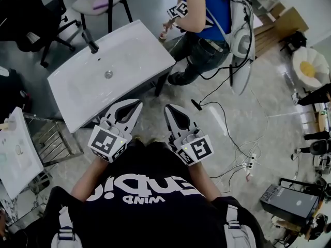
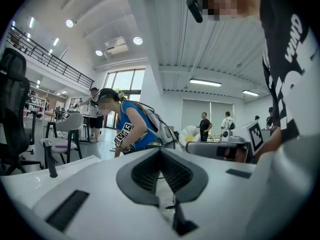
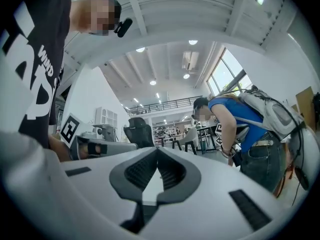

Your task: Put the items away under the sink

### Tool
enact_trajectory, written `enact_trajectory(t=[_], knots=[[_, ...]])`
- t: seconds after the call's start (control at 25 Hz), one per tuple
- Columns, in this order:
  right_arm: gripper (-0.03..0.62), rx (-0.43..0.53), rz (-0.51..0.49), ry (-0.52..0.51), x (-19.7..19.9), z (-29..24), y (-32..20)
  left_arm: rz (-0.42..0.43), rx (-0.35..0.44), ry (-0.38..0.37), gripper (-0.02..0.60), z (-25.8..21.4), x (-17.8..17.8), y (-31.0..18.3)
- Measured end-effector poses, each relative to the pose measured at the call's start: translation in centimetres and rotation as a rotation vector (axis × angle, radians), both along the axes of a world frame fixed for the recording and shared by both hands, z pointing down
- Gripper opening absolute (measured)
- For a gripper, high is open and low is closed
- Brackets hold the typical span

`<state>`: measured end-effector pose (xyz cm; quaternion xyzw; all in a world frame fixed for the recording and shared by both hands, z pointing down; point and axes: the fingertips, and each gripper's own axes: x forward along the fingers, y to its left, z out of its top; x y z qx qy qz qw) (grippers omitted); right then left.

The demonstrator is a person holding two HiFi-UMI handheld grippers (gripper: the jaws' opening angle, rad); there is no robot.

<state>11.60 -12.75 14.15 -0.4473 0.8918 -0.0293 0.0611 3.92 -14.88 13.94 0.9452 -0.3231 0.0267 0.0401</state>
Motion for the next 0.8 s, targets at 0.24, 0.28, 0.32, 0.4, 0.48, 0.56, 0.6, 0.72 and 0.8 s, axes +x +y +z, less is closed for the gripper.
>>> enact_trajectory(t=[0.24, 0.28, 0.32, 0.4, 0.48, 0.56, 0.6, 0.72, 0.8], knots=[[0.018, 0.015, 0.004, -0.022, 0.7, -0.6, -0.2, -0.025, 0.002, -0.004, 0.020, 0.4, 0.0, 0.2], [0.020, 0.013, 0.003, -0.024, 0.8, -0.6, -0.2, -0.035, 0.000, -0.002, 0.020, 0.4, 0.0, 0.2], [0.018, 0.011, 0.001, -0.025, 1.0, -0.6, -0.2, -0.042, 0.000, -0.001, 0.018, 0.5, 0.0, 0.2], [0.018, 0.012, 0.001, -0.023, 1.4, -0.6, 0.0, -0.049, 0.003, -0.005, 0.019, 0.5, 0.3, 0.3], [0.020, 0.012, 0.000, -0.021, 1.8, -0.5, 0.1, -0.054, 0.006, -0.007, 0.020, 0.6, 0.5, 0.4], [0.018, 0.011, -0.002, -0.018, 2.0, -0.4, 0.2, -0.055, 0.006, -0.007, 0.019, 0.7, 0.8, 0.4], [0.018, 0.011, -0.004, -0.015, 2.1, -0.3, 0.2, -0.055, 0.005, -0.007, 0.020, 0.7, 0.9, 0.4], [0.018, 0.016, -0.012, -0.002, 2.2, -0.3, 0.3, -0.061, 0.002, -0.005, 0.019, 0.7, 1.1, 0.4], [0.018, 0.019, -0.017, 0.000, 2.2, -0.4, 0.2, -0.068, -0.002, -0.004, 0.020, 0.7, 1.1, 0.4]])
